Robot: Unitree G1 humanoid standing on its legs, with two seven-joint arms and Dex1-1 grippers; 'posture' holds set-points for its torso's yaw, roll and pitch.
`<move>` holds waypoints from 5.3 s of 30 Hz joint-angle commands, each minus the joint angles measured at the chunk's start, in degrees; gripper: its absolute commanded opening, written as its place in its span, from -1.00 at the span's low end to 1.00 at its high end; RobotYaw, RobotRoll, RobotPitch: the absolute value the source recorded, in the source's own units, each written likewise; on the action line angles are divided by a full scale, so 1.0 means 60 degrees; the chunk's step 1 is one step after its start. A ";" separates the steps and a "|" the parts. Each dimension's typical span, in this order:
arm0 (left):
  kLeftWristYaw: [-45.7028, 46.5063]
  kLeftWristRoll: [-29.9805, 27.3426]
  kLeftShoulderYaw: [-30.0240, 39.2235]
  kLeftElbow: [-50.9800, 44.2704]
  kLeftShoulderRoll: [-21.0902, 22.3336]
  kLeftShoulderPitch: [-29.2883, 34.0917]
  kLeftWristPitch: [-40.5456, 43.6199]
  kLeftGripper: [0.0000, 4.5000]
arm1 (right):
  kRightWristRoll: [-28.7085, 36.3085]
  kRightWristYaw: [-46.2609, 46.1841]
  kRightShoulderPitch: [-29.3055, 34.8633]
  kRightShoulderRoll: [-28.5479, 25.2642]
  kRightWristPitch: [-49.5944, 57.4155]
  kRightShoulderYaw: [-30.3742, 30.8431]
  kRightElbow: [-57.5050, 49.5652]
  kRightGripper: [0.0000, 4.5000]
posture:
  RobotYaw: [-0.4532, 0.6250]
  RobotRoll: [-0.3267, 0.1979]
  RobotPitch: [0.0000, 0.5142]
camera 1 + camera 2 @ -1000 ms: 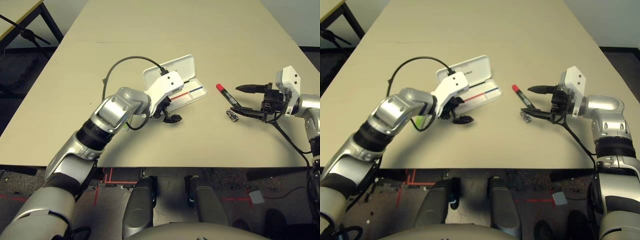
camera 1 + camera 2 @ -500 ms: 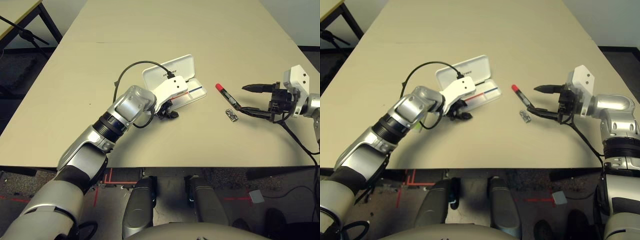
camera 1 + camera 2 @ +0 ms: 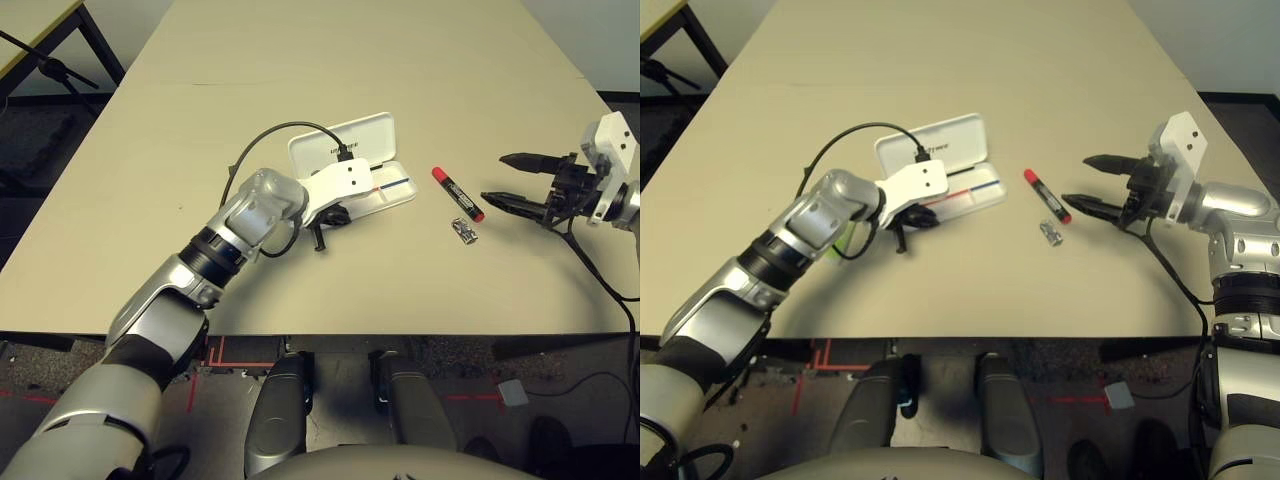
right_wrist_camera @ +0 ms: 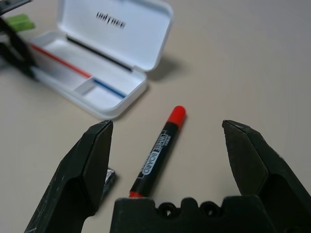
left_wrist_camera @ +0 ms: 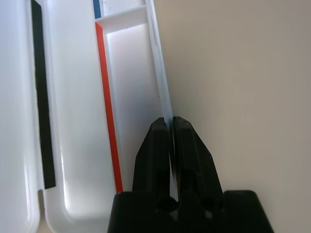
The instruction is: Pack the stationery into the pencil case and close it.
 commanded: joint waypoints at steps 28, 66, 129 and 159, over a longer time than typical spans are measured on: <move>-0.2355 -0.0176 0.0621 -0.2044 0.1230 0.1784 -0.2416 -0.99 | -0.0750 -0.3351 -0.0589 0.0450 0.5417 0.0734 -0.1815 1.00 | -0.01 0.25 -0.31; -0.2025 -0.0629 0.1456 -0.4518 0.1601 0.2464 0.0724 0.98 | -0.1892 -0.3347 -0.1867 0.1370 0.5695 0.2239 -0.0214 1.00 | 0.08 0.25 -0.28; -0.2497 -0.3334 0.4320 -0.2890 0.3492 0.3248 0.0018 1.00 | -0.1123 0.1890 -0.1232 -0.1785 0.7783 0.4477 -0.7945 -0.77 | 0.11 0.25 -0.37; -0.2124 -0.3711 0.4596 -0.3552 0.3589 0.3692 0.0404 1.00 | -0.2410 -0.1904 -0.1377 0.1861 0.7022 0.6141 -0.6480 -0.77 | 0.21 0.25 -0.35</move>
